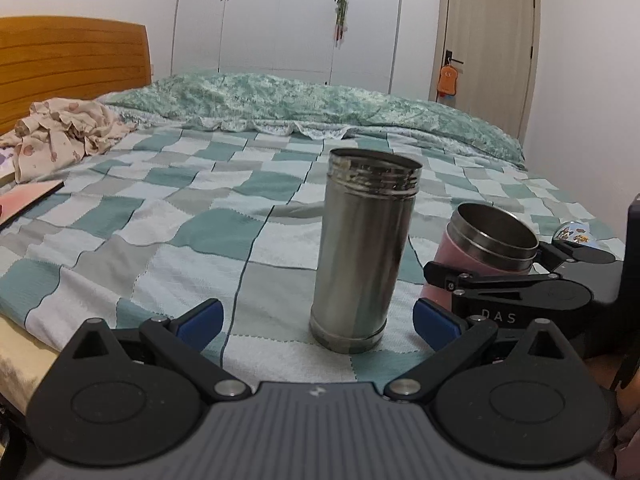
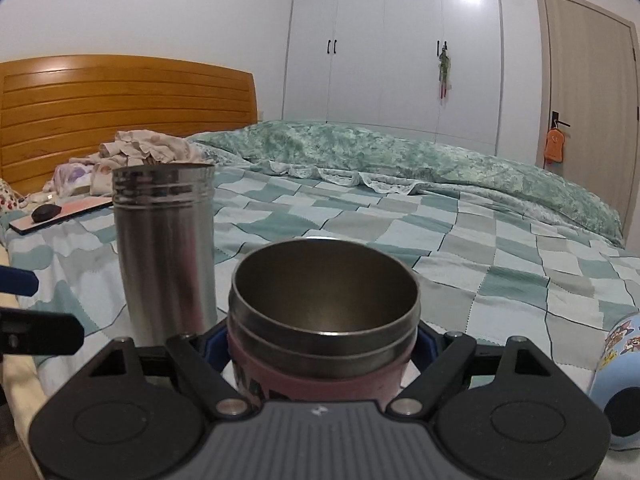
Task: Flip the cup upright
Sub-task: 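Lower the upright pink tumbler beside the steel thermos with the right tool, then open the right tool and withdraw it from the standing pink tumbler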
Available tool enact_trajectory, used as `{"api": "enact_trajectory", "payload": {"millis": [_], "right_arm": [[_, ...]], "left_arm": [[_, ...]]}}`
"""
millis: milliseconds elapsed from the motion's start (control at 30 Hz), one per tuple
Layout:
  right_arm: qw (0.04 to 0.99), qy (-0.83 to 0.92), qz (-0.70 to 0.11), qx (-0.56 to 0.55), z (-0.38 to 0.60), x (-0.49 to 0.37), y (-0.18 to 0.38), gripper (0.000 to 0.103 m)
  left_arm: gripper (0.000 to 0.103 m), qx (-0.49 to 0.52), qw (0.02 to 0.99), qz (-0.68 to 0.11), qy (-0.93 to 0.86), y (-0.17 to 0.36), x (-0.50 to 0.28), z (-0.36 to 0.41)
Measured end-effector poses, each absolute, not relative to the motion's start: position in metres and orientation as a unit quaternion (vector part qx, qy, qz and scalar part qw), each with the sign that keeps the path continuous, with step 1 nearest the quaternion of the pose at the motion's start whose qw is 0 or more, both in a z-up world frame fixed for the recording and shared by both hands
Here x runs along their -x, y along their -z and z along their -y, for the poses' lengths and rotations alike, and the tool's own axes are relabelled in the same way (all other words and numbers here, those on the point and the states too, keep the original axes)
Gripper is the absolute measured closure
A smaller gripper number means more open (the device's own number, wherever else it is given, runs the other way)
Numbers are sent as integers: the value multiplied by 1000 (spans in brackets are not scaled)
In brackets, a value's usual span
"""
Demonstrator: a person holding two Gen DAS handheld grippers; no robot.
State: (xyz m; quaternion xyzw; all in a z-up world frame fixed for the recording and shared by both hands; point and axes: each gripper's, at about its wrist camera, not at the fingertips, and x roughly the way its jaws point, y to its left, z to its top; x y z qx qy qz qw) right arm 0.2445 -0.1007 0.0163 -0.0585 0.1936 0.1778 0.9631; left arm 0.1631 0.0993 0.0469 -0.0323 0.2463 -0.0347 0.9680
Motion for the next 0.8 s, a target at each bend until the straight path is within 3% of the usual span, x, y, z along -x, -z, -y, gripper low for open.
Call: {"api": "enact_trajectory", "payload": {"millis": [133, 200, 533, 800], "right_arm": [[963, -184, -192, 47, 106, -236, -21, 12], [965, -194, -175, 36, 112, -223, -29, 0], [983, -167, -68, 22, 178, -111, -73, 0], [995, -88, -48, 27, 236, -19, -52, 0]], "left_arm": [[0, 18, 974, -225, 33, -51, -155, -93], [0, 14, 976, -215, 36, -54, -151, -91], [0, 15, 992, -105, 70, -74, -89, -64], [0, 34, 993, -54, 102, -50, -36, -26]]}}
